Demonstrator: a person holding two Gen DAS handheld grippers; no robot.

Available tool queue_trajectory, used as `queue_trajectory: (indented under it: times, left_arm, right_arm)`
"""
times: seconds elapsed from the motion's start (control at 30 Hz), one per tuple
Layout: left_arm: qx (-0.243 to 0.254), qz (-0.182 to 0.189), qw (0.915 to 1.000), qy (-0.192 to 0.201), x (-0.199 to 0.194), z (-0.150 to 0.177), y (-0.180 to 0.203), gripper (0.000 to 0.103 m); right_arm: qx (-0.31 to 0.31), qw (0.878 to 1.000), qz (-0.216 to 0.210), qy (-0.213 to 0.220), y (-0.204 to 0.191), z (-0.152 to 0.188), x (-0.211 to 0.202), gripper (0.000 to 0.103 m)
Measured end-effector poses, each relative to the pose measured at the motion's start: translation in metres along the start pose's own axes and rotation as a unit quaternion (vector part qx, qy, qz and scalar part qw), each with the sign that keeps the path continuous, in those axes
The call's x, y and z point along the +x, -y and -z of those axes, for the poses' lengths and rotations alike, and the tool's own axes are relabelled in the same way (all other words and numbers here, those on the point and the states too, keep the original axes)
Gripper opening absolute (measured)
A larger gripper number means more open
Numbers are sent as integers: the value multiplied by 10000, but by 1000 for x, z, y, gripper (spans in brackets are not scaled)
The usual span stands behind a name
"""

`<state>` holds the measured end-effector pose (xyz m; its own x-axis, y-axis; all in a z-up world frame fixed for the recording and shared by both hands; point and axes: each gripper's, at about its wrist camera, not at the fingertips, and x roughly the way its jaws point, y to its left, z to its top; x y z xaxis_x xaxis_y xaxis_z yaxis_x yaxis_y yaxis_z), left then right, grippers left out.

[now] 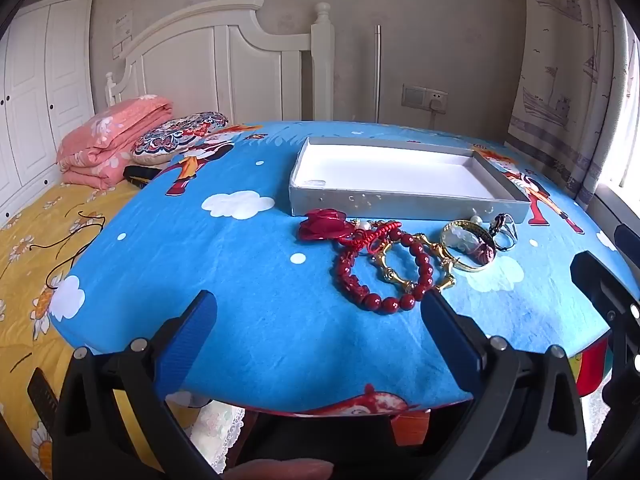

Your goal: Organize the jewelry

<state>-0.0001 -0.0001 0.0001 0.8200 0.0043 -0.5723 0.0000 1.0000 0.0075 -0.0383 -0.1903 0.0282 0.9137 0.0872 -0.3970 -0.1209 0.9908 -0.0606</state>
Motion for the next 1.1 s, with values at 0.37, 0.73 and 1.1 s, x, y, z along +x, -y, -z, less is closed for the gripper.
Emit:
queue_trajectory:
  times: [0.37, 0.73, 1.1]
  left_arm:
    - [12, -18, 10000, -37, 1, 0, 1, 99]
    - [17, 29, 10000, 5, 0, 3, -2, 99]
    - [74, -81, 9998, 139, -8, 2, 0, 99]
  right_arm:
    - [0, 10000, 13, -16, 0, 0, 1, 85]
    - [79, 9999, 111, -74, 3, 4, 3, 85]
    - [49, 9989, 241, -411, 4, 5, 14, 85]
